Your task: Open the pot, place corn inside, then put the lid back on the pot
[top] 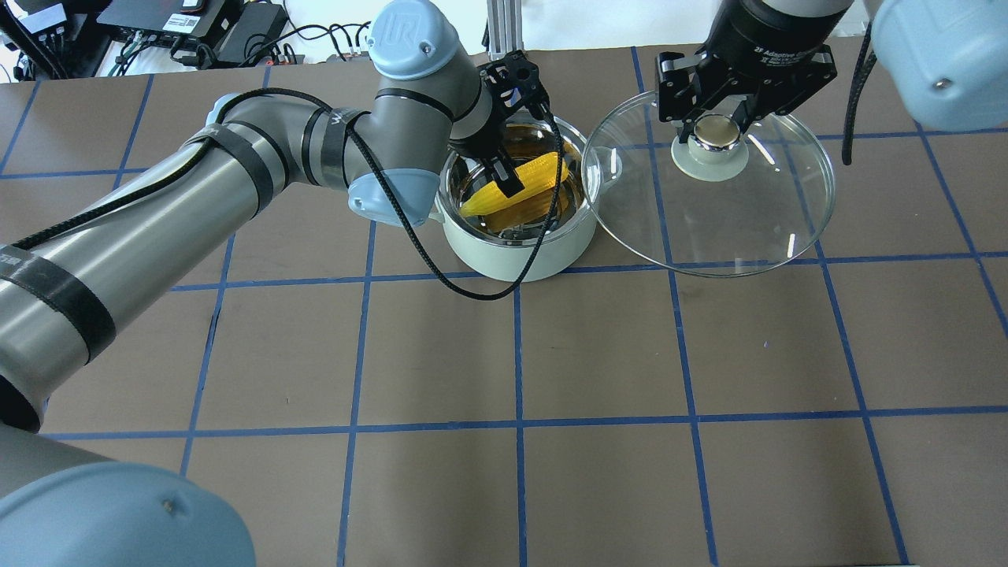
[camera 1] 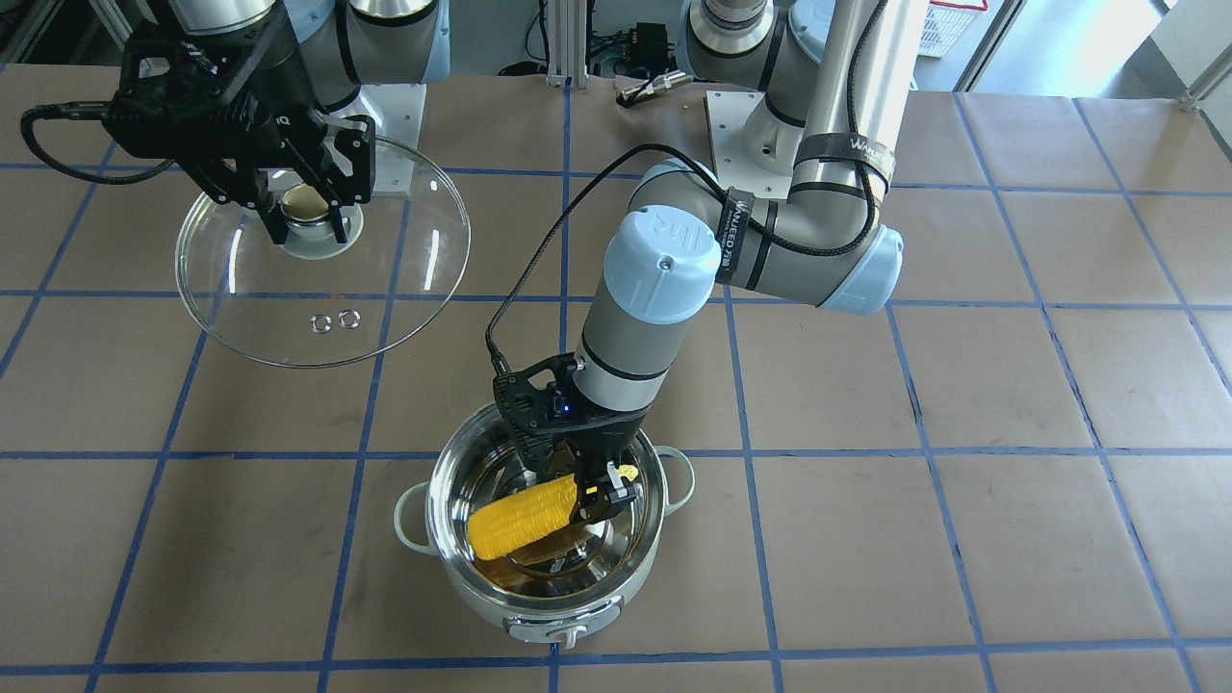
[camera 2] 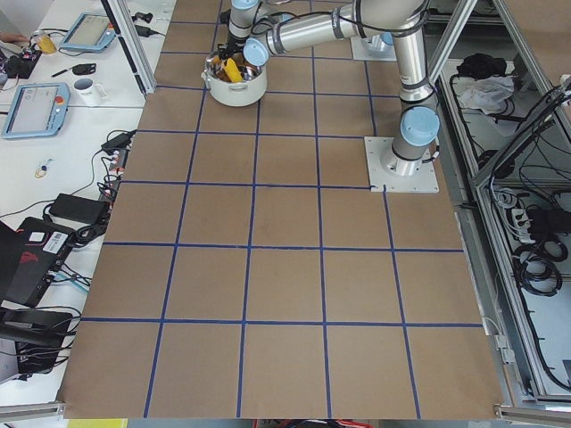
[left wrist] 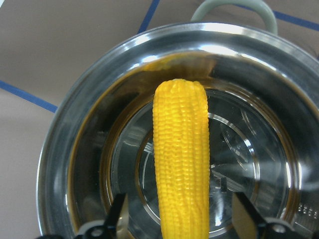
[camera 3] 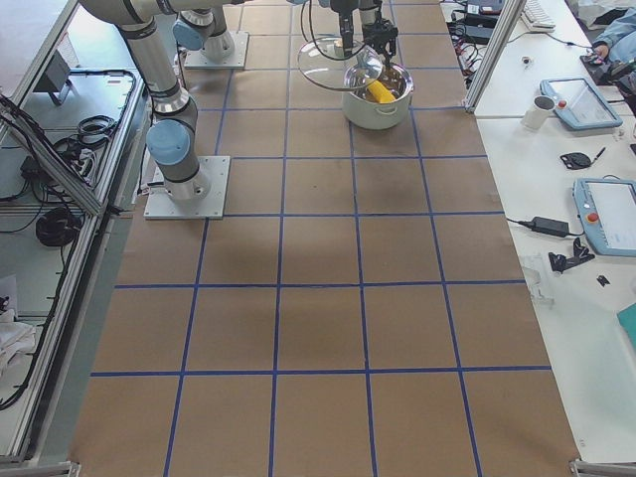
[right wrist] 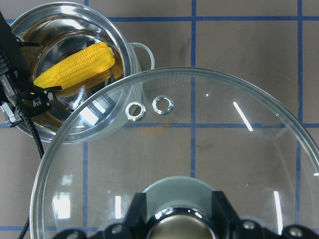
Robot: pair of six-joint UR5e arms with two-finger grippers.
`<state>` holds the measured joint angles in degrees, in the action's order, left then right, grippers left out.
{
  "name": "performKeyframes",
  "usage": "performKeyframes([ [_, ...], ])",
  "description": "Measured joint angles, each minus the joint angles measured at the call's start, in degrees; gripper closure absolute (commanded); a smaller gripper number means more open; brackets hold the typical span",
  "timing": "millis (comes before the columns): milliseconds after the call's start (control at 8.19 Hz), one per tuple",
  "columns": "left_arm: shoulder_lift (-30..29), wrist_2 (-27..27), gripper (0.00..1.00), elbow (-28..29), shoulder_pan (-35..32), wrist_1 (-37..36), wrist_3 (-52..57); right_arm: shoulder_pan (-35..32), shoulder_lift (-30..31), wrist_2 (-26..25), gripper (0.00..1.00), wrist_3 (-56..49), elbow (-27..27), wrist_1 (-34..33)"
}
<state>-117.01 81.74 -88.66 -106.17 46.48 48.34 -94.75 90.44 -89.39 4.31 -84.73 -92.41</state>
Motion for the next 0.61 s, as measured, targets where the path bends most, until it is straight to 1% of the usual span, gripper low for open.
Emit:
performKeyframes([
  [244, 2.2, 0.3, 0.0, 0.1, 0.1, 0.9, -2.0, 0.0, 0.0, 0.0, 0.67, 0.0, 0.0, -0.1],
  [366, 3.6, 0.4, 0.0, 0.1, 0.4, 3.7, -4.0, 0.0, 0.0, 0.0, 0.67, 0.0, 0.0, -0.2],
  [611, 7.6, 0.3, 0.0, 0.3, 1.4, 11.9, -8.8, 0.1, -0.3, 0.2, 0.69, 0.2, 0.1, -0.9],
])
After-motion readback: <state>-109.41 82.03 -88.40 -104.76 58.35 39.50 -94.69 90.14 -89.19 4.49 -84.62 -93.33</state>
